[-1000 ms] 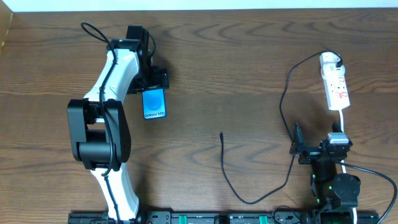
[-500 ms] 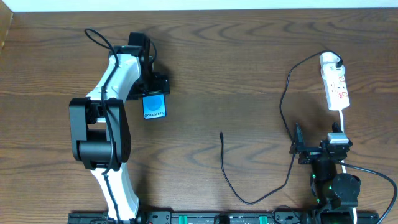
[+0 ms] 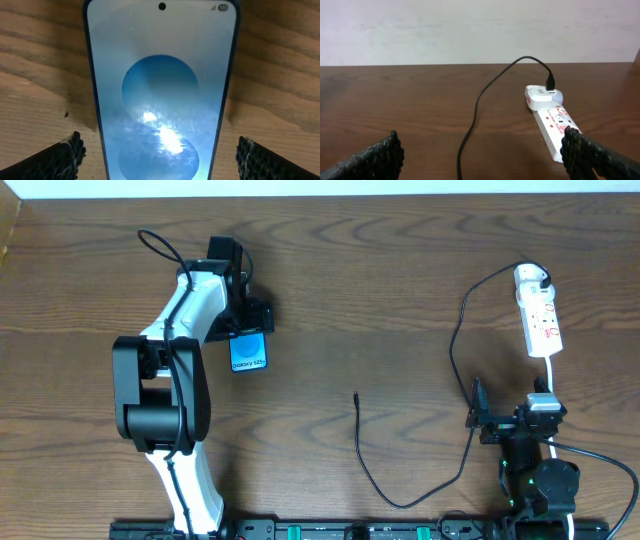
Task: Plug charger to phone and switch on socket
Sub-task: 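Lower the left gripper onto the phone's top edge, then close the left gripper on the phone's top end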
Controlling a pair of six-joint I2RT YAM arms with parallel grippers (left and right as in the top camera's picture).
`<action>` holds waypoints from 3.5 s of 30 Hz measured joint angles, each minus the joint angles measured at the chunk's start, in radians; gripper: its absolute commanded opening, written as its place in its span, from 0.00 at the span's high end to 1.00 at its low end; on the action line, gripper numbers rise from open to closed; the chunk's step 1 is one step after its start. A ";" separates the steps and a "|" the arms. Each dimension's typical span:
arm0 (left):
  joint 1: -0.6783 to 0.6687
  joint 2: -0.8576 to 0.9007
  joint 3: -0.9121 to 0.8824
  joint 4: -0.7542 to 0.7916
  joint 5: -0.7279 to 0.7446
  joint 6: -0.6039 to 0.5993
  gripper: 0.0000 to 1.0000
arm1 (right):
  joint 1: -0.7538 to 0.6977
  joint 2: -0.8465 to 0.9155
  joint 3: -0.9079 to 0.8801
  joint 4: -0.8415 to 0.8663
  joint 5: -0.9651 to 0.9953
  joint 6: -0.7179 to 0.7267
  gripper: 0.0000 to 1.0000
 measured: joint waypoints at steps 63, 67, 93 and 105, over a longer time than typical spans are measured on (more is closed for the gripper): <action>-0.048 0.044 0.004 0.051 -0.103 -0.003 0.01 | 0.000 0.000 0.000 0.000 0.000 0.000 0.01; -0.048 0.044 0.004 0.051 -0.103 -0.003 0.01 | 0.000 0.000 0.000 0.000 0.000 0.000 0.01; -0.048 0.045 0.005 0.013 -0.051 -0.004 0.01 | 0.000 0.000 0.000 0.000 0.000 0.000 0.01; -0.040 0.047 0.005 0.019 -0.041 -0.004 0.01 | 0.000 0.000 0.000 0.000 0.000 0.000 0.01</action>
